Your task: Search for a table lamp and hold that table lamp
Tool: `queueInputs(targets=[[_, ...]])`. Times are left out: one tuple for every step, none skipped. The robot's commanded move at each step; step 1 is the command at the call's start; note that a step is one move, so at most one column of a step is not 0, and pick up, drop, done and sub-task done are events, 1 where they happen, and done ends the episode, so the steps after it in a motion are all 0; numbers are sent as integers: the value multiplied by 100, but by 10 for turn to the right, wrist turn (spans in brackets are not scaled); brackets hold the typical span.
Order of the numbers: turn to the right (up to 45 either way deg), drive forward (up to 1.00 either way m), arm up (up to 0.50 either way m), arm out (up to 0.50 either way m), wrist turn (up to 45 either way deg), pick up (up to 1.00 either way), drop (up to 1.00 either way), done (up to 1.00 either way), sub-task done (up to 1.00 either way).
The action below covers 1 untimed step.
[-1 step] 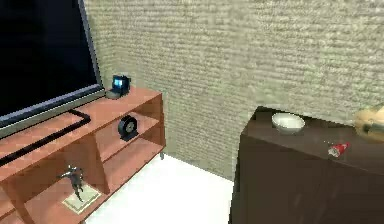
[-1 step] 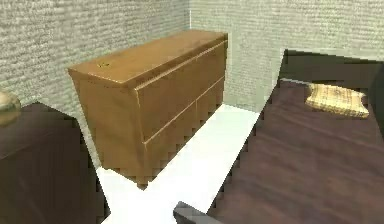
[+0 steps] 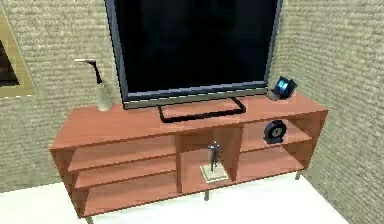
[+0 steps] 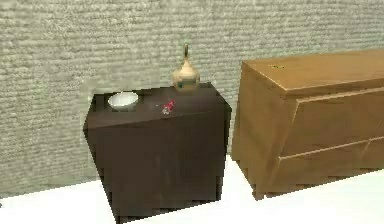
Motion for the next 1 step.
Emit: queueInputs(targets=[[-120,0,0,0,0,0,0,0,0]])
